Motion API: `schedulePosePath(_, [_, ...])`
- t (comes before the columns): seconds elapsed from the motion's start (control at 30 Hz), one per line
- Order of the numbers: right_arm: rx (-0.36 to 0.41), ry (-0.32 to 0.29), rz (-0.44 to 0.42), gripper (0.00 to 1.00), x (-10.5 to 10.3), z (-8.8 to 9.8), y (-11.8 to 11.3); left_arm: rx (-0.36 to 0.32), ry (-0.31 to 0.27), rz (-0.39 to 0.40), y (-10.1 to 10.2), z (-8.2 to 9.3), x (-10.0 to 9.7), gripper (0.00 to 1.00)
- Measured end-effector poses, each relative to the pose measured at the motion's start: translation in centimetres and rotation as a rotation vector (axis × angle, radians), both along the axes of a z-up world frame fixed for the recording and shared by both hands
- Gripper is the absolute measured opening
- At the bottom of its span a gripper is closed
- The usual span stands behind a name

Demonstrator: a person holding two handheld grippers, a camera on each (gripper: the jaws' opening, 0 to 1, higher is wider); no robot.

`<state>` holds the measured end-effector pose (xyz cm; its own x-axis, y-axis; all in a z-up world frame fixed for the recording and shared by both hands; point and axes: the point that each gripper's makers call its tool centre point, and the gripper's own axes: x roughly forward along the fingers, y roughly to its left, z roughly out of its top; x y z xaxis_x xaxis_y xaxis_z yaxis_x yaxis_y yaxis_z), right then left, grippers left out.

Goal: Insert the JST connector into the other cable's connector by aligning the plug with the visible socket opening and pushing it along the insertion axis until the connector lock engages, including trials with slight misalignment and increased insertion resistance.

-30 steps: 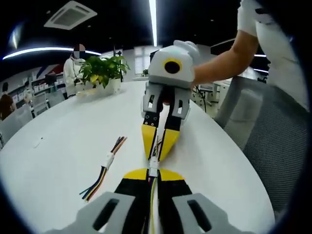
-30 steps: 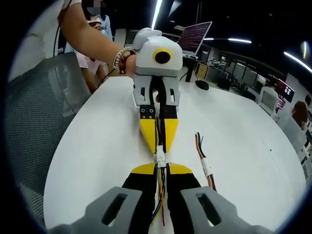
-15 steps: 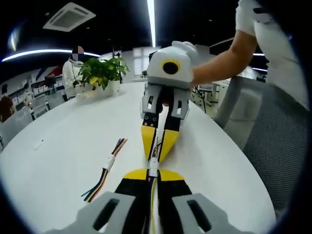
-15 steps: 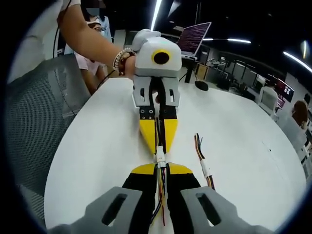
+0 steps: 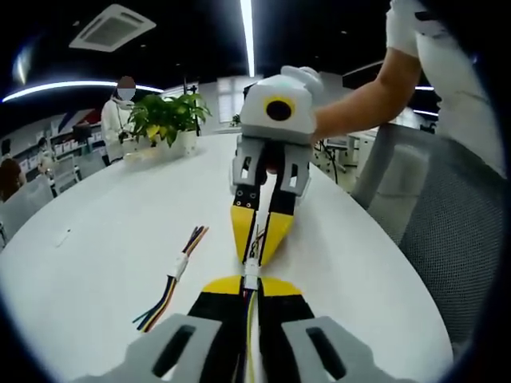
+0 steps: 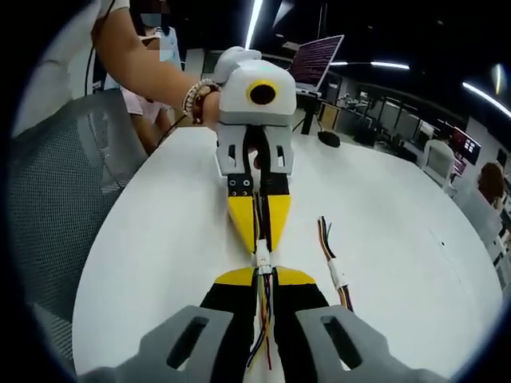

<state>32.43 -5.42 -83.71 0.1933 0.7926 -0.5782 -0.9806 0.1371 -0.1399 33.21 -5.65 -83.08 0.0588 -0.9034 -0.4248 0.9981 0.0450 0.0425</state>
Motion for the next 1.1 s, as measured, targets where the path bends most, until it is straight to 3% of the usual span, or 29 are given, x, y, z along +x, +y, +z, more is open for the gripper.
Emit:
schedulePosePath(0.6, [0.010,0.002,-0.013,0.04,0.4,0.0,-0.3,-0.001,0.010,0.004,-0.3,0.0,0.5,0.00])
schedulePosePath(1.1, [0.010,-0.015,-0.053,0.04,3.0,0.0,-1.1,0.008,0.001,0.028,-1.0,0.1,2.9,0.00])
